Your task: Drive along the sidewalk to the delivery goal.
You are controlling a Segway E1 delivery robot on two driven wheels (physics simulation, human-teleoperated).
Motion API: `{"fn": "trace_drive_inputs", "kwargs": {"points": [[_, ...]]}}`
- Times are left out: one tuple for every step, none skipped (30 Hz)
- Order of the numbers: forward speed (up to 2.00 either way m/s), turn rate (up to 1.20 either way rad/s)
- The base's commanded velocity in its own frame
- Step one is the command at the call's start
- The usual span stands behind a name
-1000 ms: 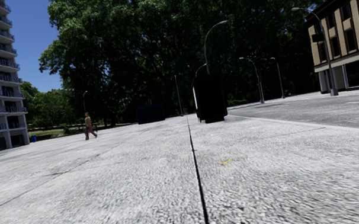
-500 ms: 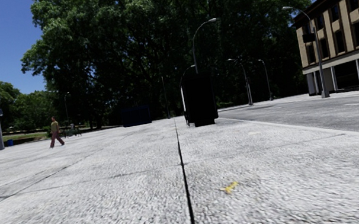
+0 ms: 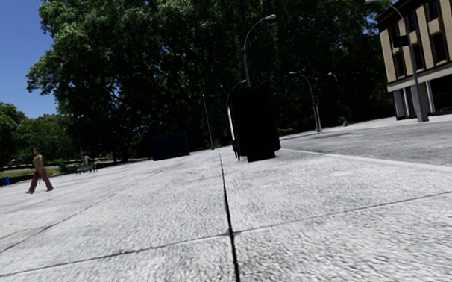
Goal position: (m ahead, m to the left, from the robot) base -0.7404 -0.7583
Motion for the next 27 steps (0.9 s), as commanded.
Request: {"fn": "trace_drive_inputs", "kwargs": {"points": [[1.56, 0.0], [1.14, 0.0], [0.24, 0.0], [0.0, 0.0], [0.0, 0.0], [0.0, 0.0], [0.0, 0.0], [0.0, 0.0], [0.0, 0.0], [0.0, 0.0], [0.0, 0.0], [0.0, 0.0], [0.0, 0.0], [0.0, 0.0], [0.0, 0.0], [0.0, 0.0], [0.0, 0.0], [0.0, 0.0], [0.0, 0.0], [0.0, 0.0], [0.0, 0.0], [0.0, 0.0], [0.0, 0.0], [0.0, 0.0], [0.0, 0.0], [0.0, 0.0], [0.0, 0.0]]}}
